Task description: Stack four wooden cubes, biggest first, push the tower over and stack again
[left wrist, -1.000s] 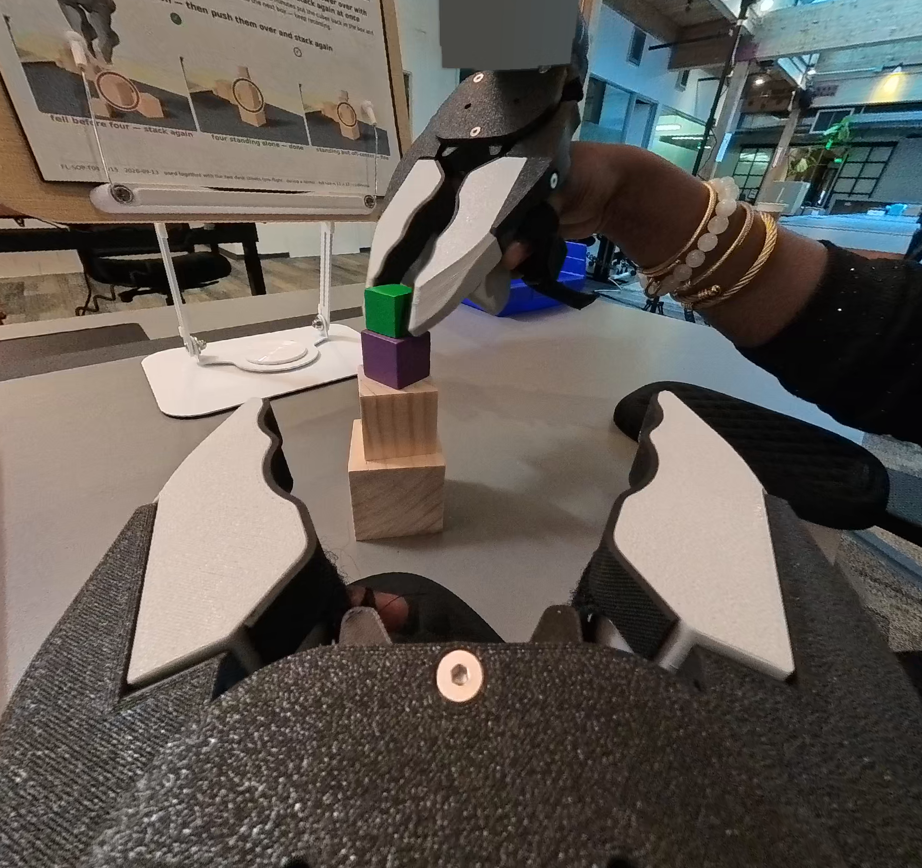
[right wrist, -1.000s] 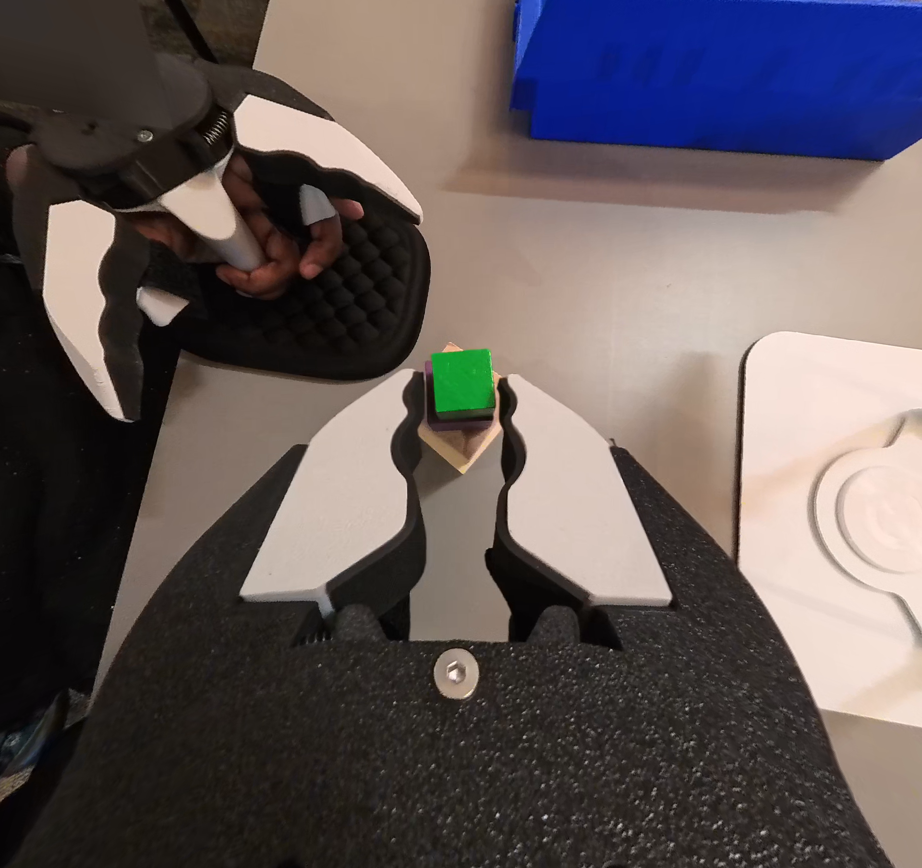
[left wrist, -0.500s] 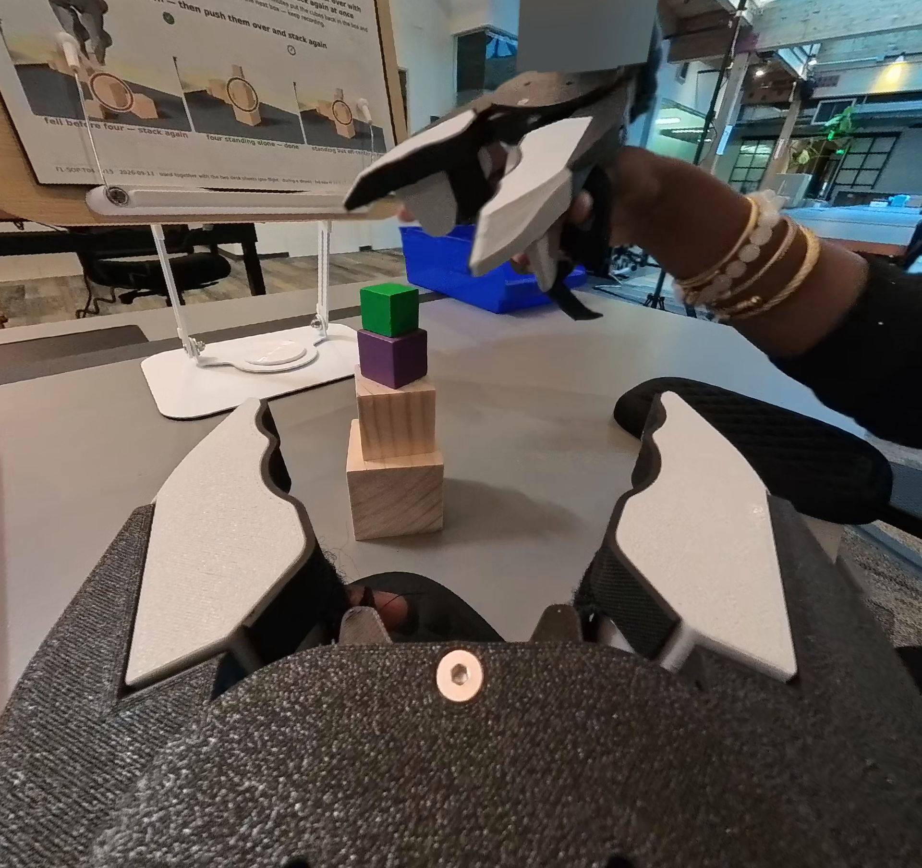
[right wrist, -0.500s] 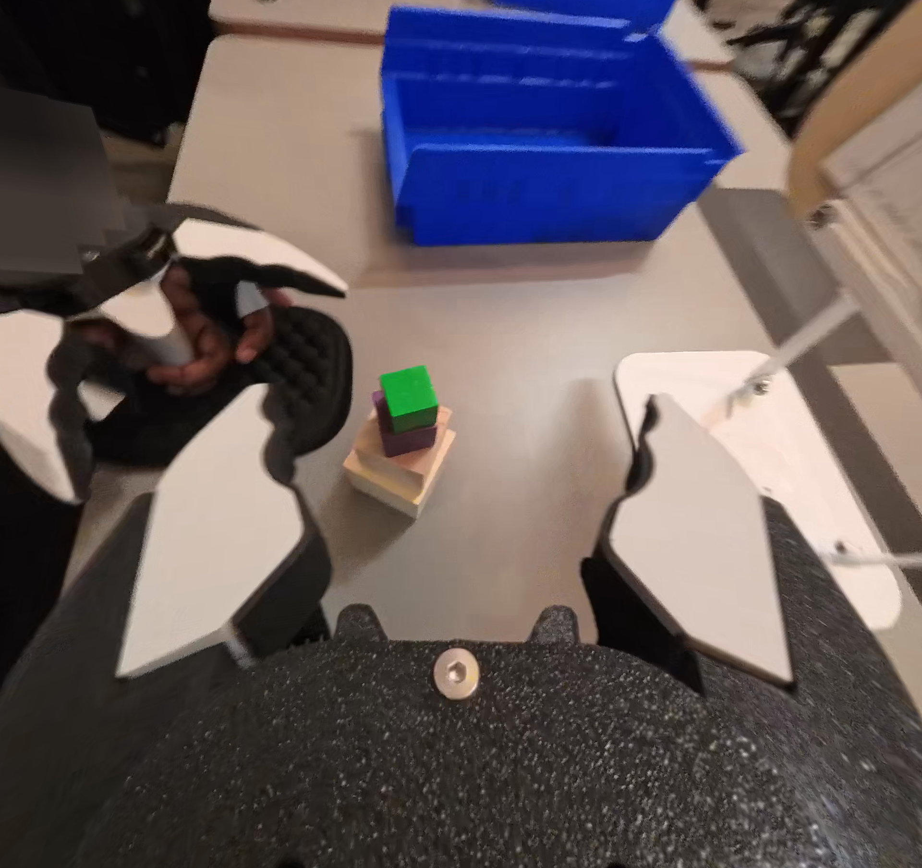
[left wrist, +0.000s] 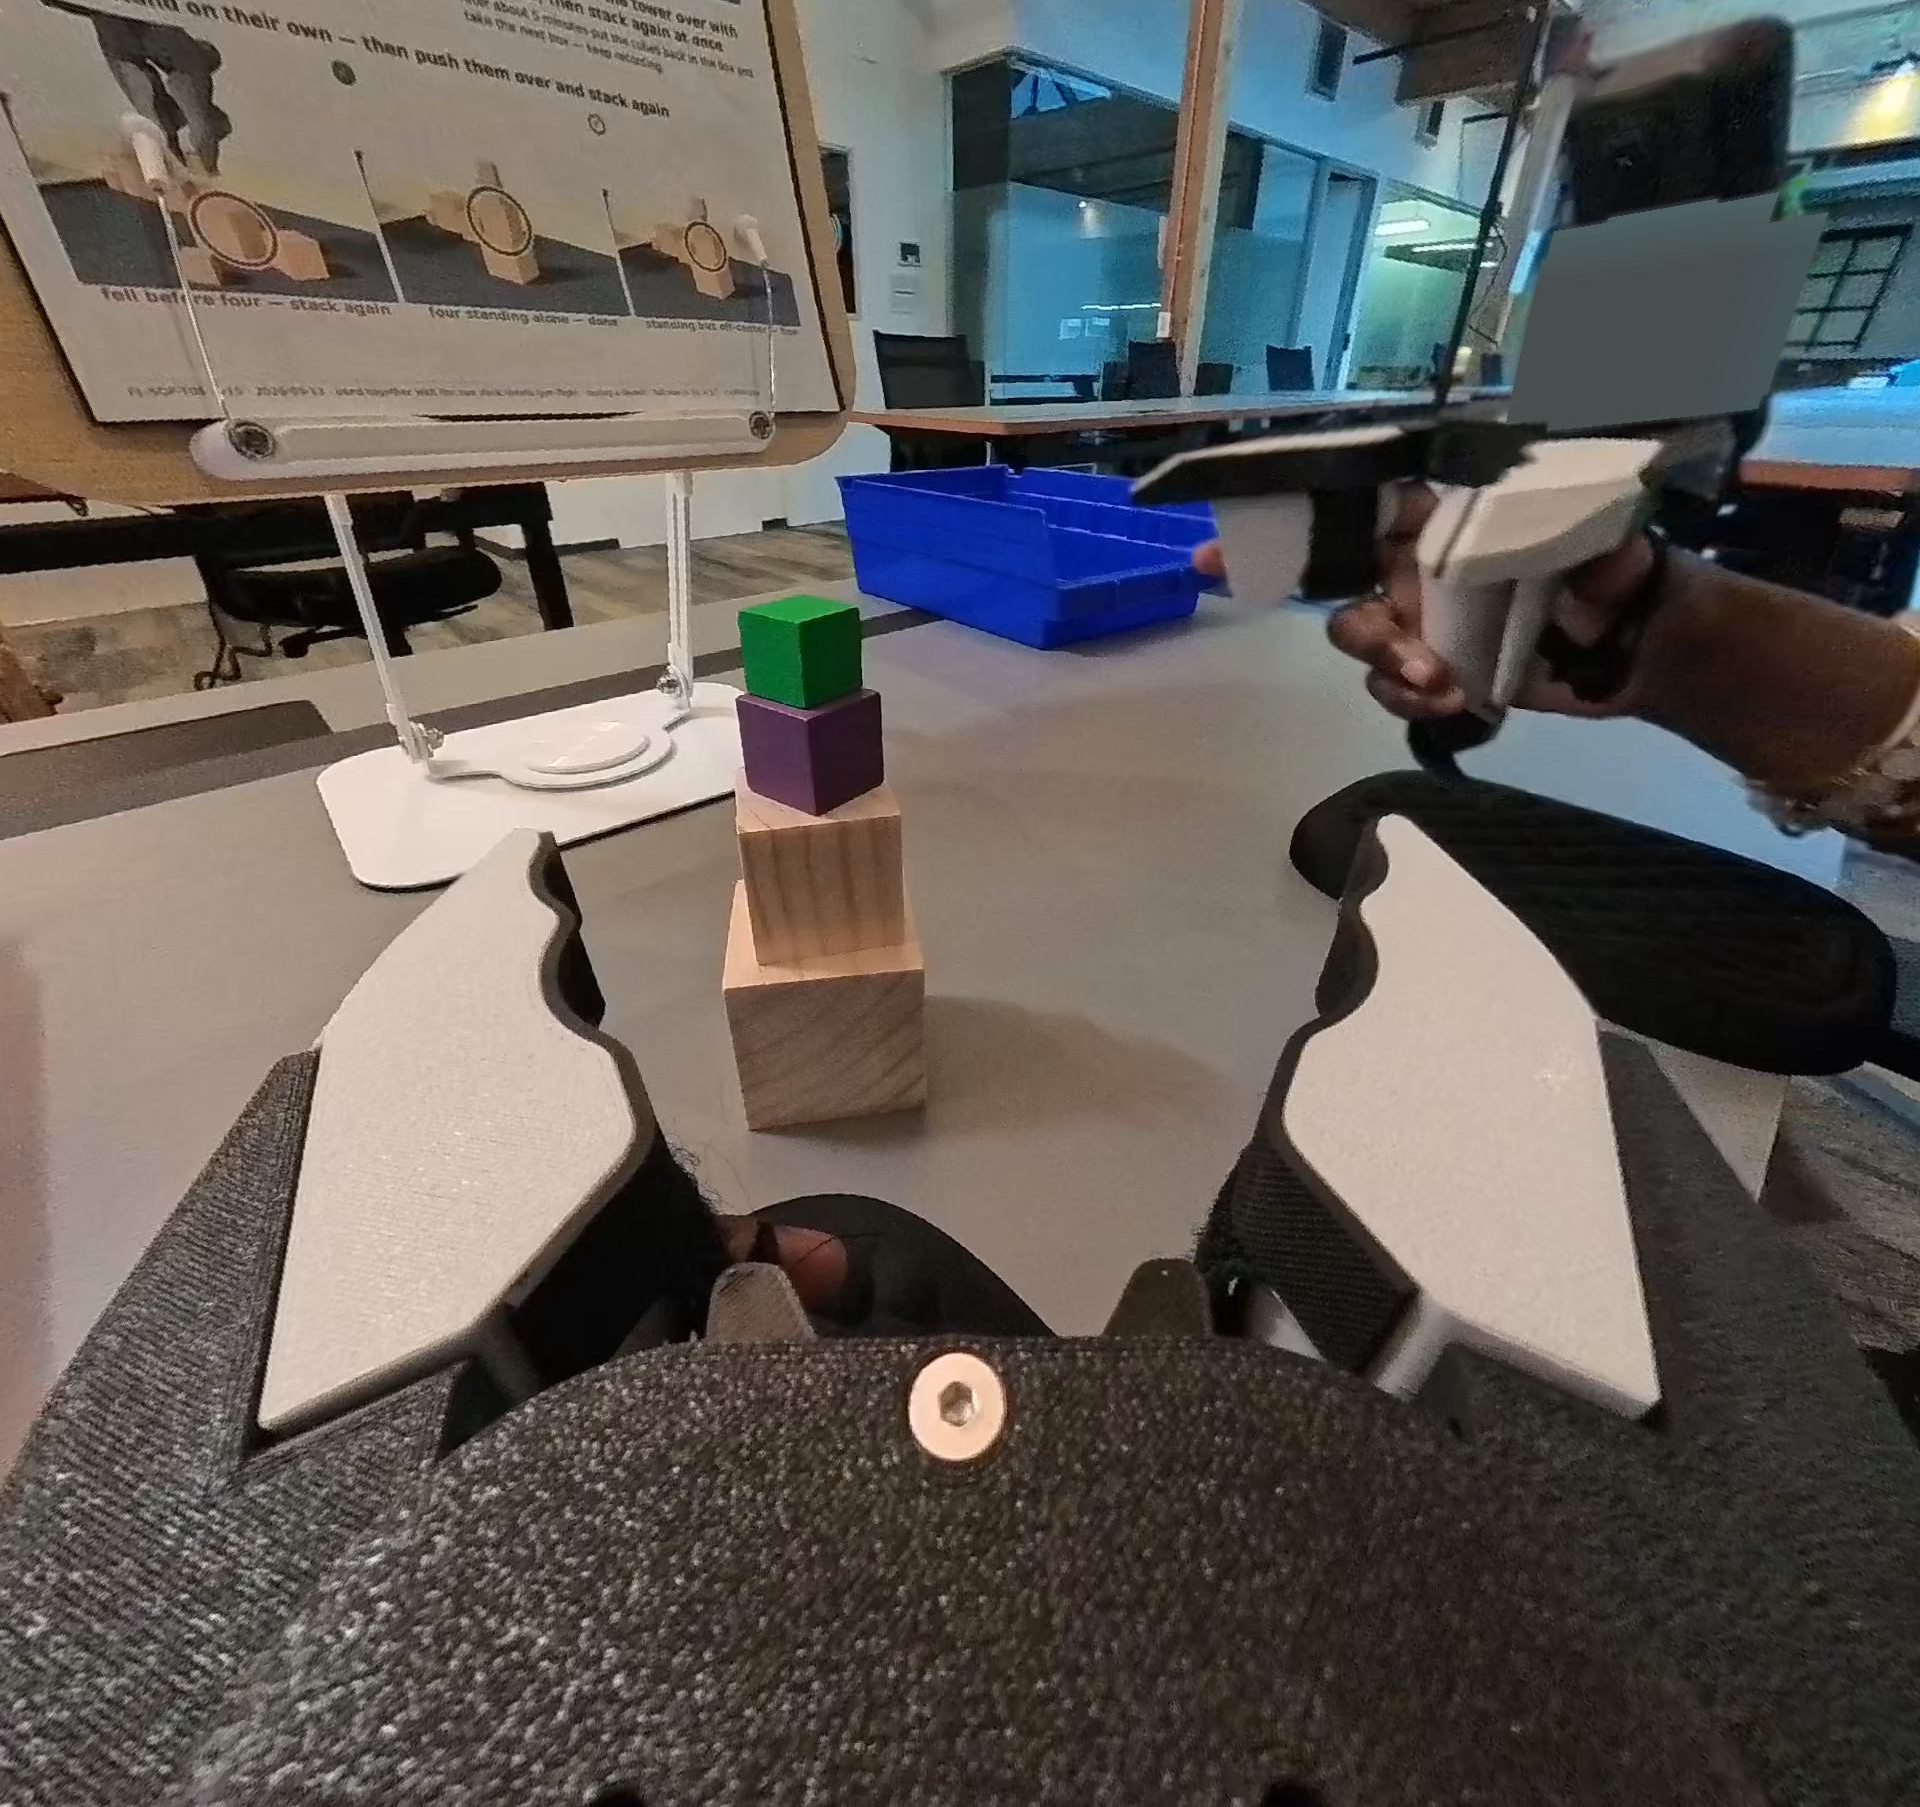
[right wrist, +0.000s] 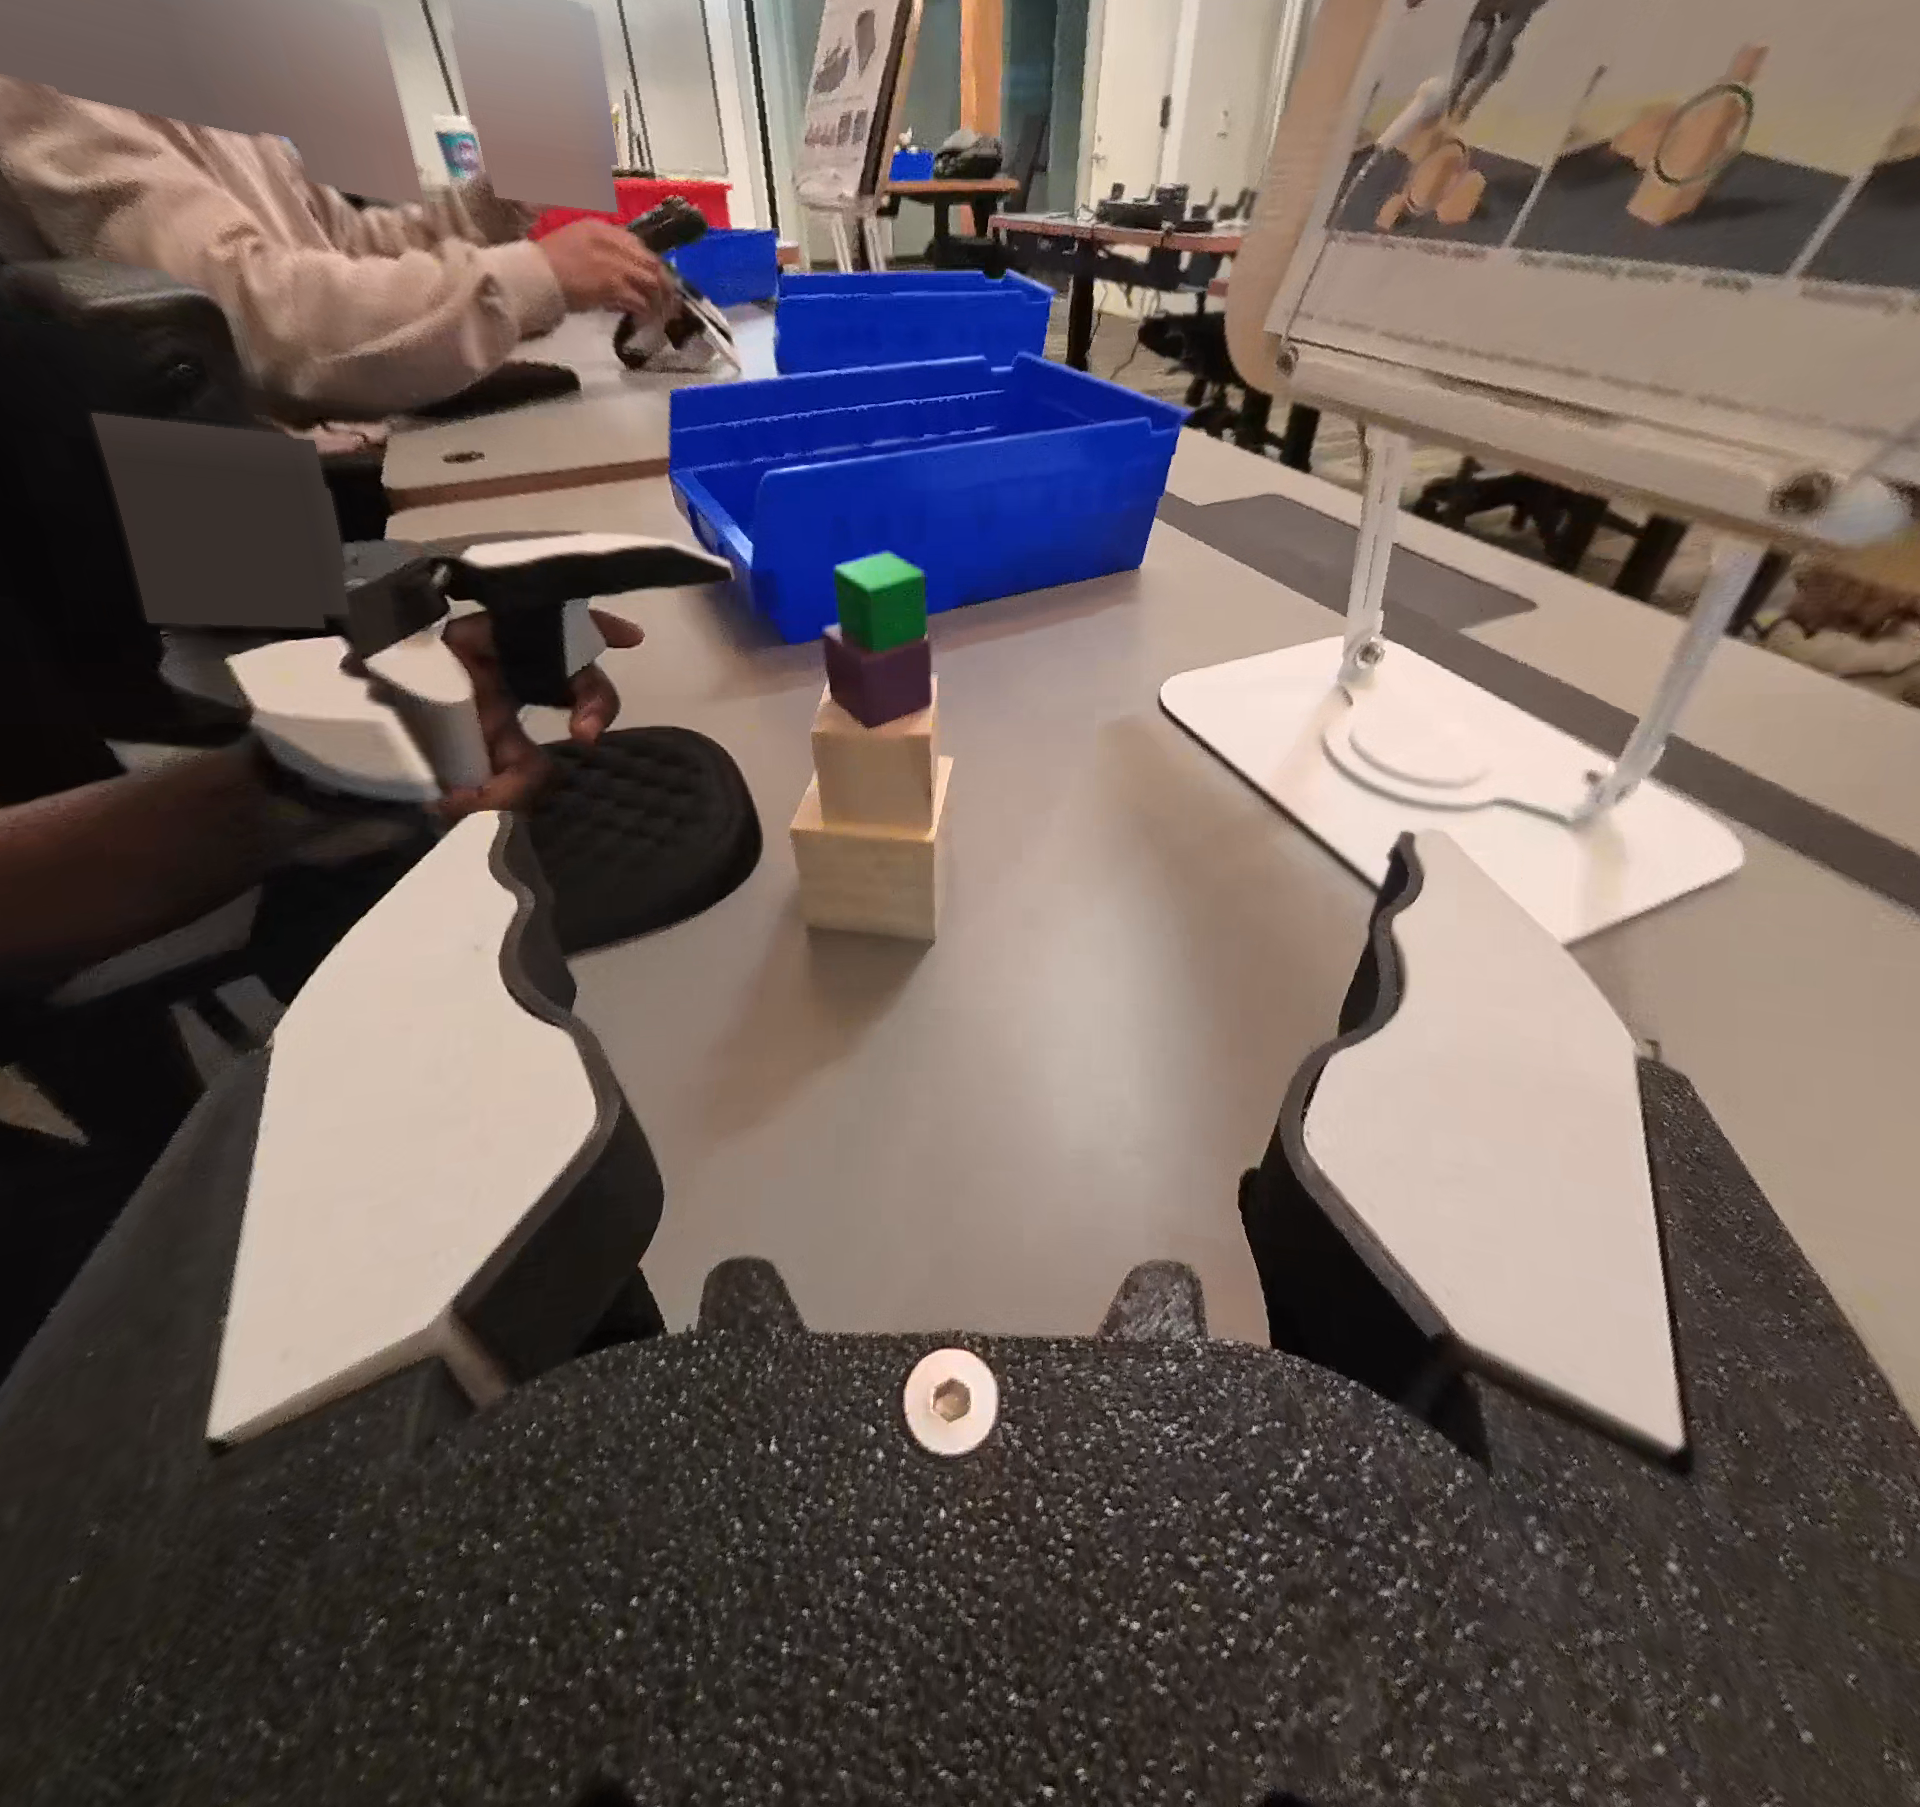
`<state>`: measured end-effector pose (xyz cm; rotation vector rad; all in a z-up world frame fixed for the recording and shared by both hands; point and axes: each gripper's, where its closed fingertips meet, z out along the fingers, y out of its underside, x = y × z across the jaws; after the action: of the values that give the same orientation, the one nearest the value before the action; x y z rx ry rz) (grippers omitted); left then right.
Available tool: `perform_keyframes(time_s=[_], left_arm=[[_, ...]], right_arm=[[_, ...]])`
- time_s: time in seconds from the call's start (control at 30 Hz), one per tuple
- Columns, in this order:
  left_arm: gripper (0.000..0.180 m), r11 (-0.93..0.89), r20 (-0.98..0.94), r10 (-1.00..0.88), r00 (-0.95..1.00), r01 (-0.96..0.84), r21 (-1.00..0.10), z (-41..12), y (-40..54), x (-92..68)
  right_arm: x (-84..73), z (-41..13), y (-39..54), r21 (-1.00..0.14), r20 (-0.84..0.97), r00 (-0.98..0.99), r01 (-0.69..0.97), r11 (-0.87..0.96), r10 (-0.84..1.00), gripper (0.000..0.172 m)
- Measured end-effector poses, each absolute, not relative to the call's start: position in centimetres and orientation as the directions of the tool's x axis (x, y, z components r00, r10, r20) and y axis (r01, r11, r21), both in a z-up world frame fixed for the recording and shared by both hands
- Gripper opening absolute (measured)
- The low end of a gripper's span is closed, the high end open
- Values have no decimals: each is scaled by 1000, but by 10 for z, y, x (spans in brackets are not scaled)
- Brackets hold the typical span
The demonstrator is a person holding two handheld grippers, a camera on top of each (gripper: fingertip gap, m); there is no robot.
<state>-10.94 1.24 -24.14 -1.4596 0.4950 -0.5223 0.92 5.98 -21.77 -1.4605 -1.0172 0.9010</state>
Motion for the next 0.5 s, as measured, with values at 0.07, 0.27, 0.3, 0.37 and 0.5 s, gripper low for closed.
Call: perform_keyframes(time_s=[0.07, 0.27, 0.3, 0.37, 0.5], left_arm=[[135, 34, 2, -610, 793, 29, -999, -242, 13, -109], [129, 56, -19, -626, 780, 21, -998, -236, 10, -108], [125, 49, -19, -629, 777, 15, -999, -233, 10, -110], [104, 42, -38, -634, 772, -14, -999, -224, 13, -117], [15, 30, -87, -635, 768, -88, -996, -206, 30, -138]], right_arm=[[19, -227, 49, -993, -41, 341, 88, -75, 939, 144], [39, -251, 33, -998, -37, 335, 42, -54, 942, 143], [42, -247, 34, -999, -43, 346, 7, -48, 937, 143], [48, -243, 35, -998, -59, 356, -42, -47, 933, 137], [52, -241, 37, -995, -88, 361, -74, -65, 928, 135]])
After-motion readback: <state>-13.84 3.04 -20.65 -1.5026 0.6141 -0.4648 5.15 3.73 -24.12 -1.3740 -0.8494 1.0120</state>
